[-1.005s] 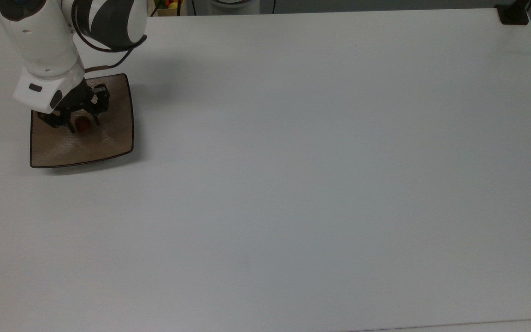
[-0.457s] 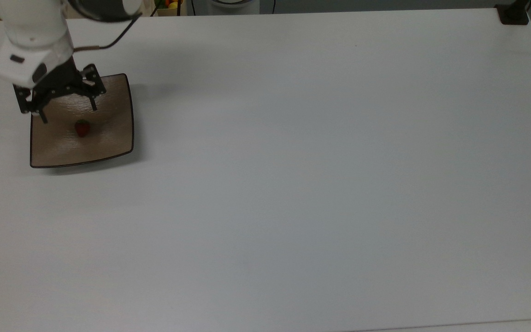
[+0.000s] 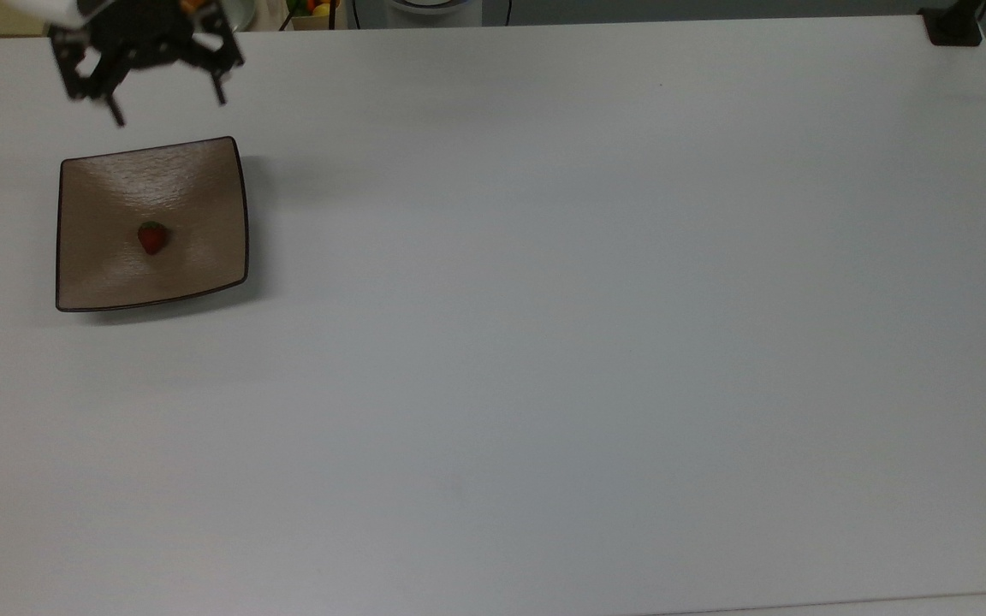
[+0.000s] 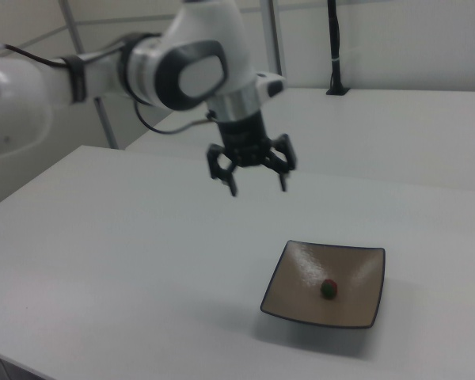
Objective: Strawberries on a ceramic plate
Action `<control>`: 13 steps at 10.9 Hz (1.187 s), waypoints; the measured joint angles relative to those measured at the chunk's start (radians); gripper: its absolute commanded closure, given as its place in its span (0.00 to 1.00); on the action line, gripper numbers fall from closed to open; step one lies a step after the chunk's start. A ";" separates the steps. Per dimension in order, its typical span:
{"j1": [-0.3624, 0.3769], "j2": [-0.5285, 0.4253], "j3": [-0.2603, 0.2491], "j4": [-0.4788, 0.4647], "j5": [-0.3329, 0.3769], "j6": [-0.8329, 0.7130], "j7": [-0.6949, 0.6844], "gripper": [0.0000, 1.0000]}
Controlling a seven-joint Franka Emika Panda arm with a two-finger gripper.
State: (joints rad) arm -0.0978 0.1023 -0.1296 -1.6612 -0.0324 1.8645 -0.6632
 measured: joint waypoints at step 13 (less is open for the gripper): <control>0.154 -0.143 0.176 0.002 0.063 -0.179 0.691 0.00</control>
